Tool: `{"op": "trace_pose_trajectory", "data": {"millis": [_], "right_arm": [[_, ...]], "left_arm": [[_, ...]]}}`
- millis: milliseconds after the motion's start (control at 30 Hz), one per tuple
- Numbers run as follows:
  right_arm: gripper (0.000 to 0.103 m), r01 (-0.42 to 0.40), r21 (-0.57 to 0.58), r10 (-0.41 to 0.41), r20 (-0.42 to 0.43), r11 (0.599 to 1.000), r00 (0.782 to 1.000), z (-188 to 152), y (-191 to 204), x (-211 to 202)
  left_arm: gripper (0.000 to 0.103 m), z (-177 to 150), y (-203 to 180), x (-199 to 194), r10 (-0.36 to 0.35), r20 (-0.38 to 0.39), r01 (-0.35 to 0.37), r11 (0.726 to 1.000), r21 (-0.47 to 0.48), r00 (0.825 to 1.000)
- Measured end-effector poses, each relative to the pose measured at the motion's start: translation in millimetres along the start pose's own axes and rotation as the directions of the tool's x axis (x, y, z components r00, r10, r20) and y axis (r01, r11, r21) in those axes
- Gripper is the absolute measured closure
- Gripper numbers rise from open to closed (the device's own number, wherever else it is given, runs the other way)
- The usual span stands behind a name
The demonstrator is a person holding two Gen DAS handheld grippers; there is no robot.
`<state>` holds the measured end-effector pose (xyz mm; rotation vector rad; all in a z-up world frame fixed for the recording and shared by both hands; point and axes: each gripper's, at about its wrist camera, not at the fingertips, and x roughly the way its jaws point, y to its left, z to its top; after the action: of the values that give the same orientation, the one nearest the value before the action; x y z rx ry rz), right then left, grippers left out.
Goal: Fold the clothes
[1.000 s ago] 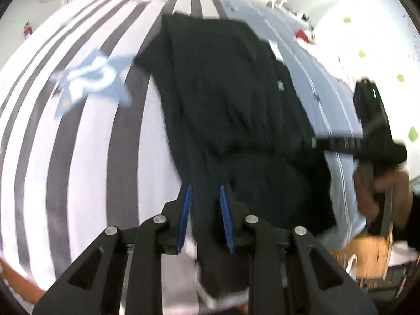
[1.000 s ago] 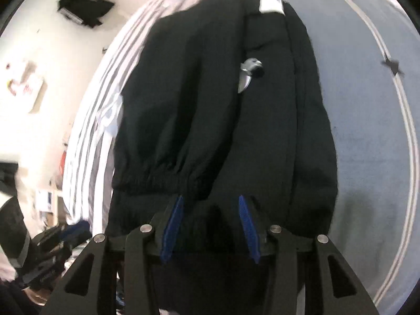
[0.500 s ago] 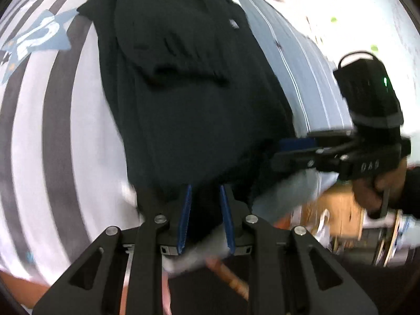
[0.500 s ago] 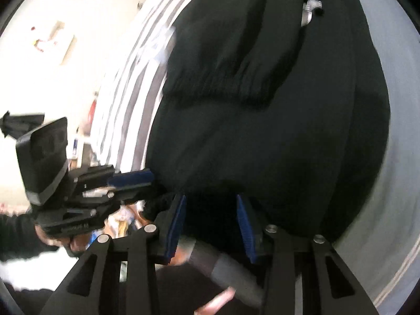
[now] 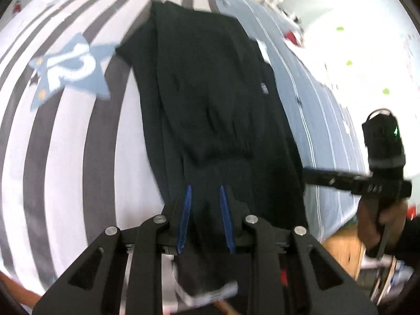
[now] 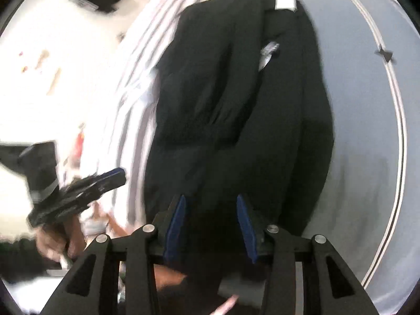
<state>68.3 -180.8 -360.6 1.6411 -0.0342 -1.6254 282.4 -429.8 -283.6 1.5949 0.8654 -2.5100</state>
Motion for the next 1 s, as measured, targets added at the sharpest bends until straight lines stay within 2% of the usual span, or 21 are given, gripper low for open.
{"op": "trace_pose_trajectory", "data": {"millis": [100, 233, 333, 367, 400, 467, 633, 700, 833, 900, 1000], "right_arm": [[0.064, -0.008, 0.058, 0.007, 0.017, 0.998, 1.0, 33.6, -12.0, 20.9], [0.064, 0.006, 0.061, -0.007, 0.002, 0.998, 1.0, 59.6, -14.6, 43.6], [0.064, -0.003, 0.073, 0.004, -0.017, 0.997, 1.0, 64.2, -17.5, 55.4], [0.065, -0.014, 0.075, 0.015, -0.013, 0.997, 1.0, 64.9, -18.6, 56.4], [0.075, -0.028, 0.07, 0.028, -0.004, 0.997, 1.0, 65.0, -19.4, 55.4], [0.093, -0.065, 0.049, 0.063, 0.028, 0.997, 0.998, 62.9, -17.1, 48.7], [0.095, -0.143, -0.022, 0.145, 0.129, 0.989, 0.981, 57.6, -1.4, -7.1], [0.095, -0.161, -0.031, 0.164, 0.152, 0.986, 0.975, 51.7, 3.4, -30.0], [0.095, -0.153, -0.05, 0.159, 0.128, 0.987, 0.979, 23.4, 12.7, -56.8], [0.095, -0.133, -0.065, 0.137, 0.068, 0.989, 0.988, 5.0, 2.8, -73.8], [0.095, -0.047, -0.112, 0.044, -0.032, 0.993, 0.999, -41.1, 5.9, -66.2]], "left_arm": [[0.083, 19.3, 7.5, 17.4, -0.011, 0.002, 0.011, 0.998, -0.067, 1.0], [0.083, 22.8, 9.0, 25.9, -0.005, -0.024, 0.003, 0.998, -0.058, 1.0], [0.083, 20.3, 6.5, 30.9, -0.003, -0.033, 0.002, 0.999, -0.032, 0.999], [0.083, 19.7, 5.8, 31.6, -0.004, -0.032, 0.004, 1.0, -0.022, 0.999], [0.087, 19.2, 5.0, 31.9, -0.006, -0.03, 0.006, 1.0, -0.013, 1.0], [0.094, 21.5, 2.0, 18.5, -0.029, 0.01, 0.029, 1.0, 0.003, 1.0], [0.098, 28.3, -15.4, -39.4, -0.125, 0.121, 0.12, 0.992, 0.047, 0.985], [0.098, 22.7, -22.2, -60.3, -0.145, 0.123, 0.139, 0.989, 0.053, 0.982], [0.099, -5.3, -44.8, -73.1, -0.153, 0.055, 0.149, 0.986, 0.068, 0.987], [0.099, -27.2, -53.7, -72.0, -0.137, -0.009, 0.137, 0.987, 0.081, 0.991], [0.103, -68.9, -64.4, -60.4, -0.094, -0.117, 0.107, 0.989, 0.105, 0.989]]}}
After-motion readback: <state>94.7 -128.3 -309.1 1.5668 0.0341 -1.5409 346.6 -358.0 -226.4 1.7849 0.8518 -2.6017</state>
